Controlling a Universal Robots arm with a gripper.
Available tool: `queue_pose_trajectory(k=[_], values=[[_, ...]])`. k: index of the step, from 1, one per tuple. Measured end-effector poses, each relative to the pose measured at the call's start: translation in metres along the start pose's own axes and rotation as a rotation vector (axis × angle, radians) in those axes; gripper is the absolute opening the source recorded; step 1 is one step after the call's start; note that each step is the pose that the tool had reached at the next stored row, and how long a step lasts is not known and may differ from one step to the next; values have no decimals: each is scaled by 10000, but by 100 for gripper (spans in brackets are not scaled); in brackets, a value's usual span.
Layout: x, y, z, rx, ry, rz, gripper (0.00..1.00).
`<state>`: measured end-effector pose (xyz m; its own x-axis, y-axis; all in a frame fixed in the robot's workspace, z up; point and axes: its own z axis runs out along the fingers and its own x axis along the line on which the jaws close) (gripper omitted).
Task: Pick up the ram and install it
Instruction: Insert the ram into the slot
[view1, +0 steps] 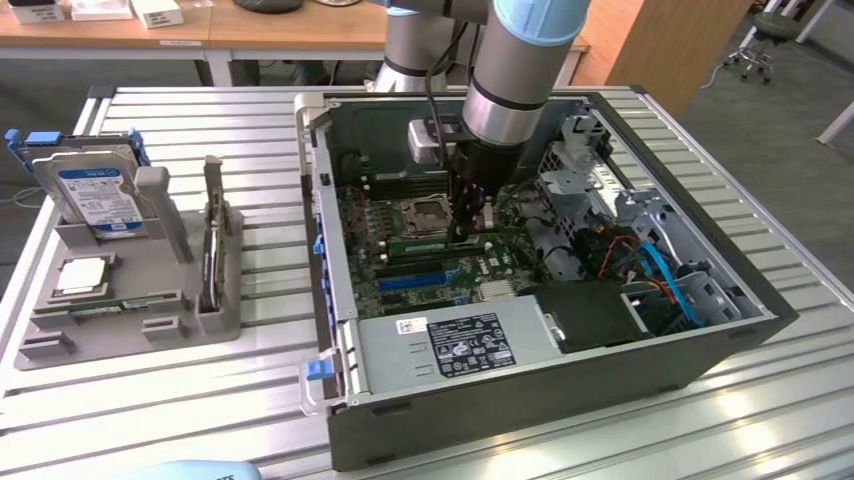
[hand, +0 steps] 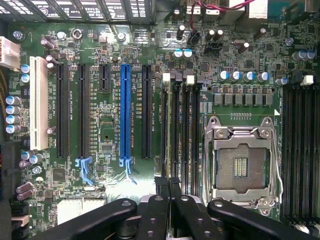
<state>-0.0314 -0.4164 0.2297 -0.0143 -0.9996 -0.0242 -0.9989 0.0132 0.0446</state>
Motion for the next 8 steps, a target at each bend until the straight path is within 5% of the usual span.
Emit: queue_pose_trajectory(k=[8], values=[[-1,1,-24,-1,2,-28,11]])
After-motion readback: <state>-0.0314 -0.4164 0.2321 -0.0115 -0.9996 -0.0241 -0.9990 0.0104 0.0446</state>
